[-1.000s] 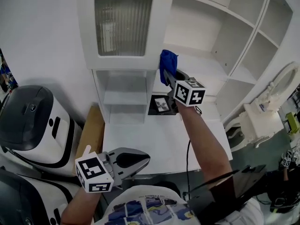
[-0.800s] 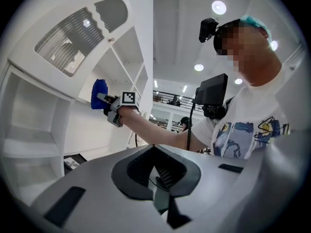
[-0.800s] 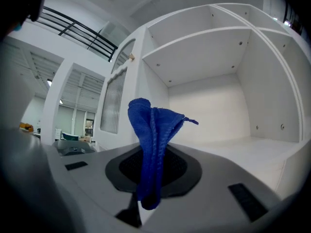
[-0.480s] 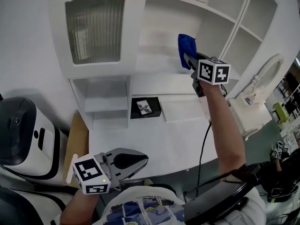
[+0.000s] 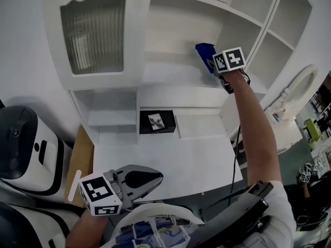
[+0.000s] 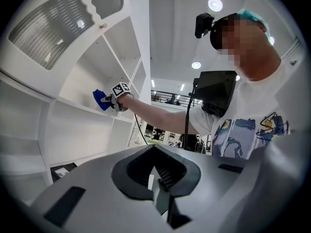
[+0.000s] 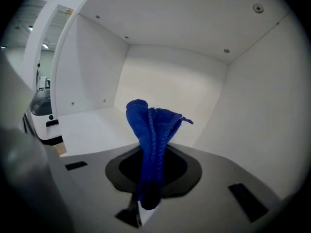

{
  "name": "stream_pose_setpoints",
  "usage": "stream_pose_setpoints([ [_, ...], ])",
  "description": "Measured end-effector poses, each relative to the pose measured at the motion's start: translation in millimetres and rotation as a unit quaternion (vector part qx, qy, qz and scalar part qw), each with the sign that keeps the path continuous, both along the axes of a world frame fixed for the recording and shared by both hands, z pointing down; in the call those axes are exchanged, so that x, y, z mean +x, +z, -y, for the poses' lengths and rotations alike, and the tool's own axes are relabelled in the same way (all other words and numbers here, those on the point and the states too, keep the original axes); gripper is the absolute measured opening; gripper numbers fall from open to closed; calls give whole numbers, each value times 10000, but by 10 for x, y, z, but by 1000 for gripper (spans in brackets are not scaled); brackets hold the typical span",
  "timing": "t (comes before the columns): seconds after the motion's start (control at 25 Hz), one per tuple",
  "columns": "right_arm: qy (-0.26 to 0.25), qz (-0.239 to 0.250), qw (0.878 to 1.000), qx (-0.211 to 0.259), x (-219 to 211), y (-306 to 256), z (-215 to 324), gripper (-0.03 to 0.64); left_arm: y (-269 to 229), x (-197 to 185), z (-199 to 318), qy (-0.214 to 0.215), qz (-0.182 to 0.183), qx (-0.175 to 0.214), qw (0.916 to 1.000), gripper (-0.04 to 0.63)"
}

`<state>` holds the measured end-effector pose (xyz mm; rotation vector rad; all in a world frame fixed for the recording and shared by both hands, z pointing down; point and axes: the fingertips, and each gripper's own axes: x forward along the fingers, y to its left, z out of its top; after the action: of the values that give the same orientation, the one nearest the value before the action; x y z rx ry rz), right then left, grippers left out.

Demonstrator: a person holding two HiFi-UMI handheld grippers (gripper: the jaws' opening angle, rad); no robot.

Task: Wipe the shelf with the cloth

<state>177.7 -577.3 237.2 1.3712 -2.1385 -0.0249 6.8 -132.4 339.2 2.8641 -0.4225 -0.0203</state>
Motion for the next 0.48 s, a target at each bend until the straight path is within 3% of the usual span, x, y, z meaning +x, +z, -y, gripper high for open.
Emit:
stream_pose_setpoints([
  [0.28,334,-700,9963,-362,149,153,501,69,25,60,78,-271,81,-55,9996,3],
  [0.48,407,-704,9942,-703,155,296,749,69,47,4,139,-573,83,-72,9983,3],
])
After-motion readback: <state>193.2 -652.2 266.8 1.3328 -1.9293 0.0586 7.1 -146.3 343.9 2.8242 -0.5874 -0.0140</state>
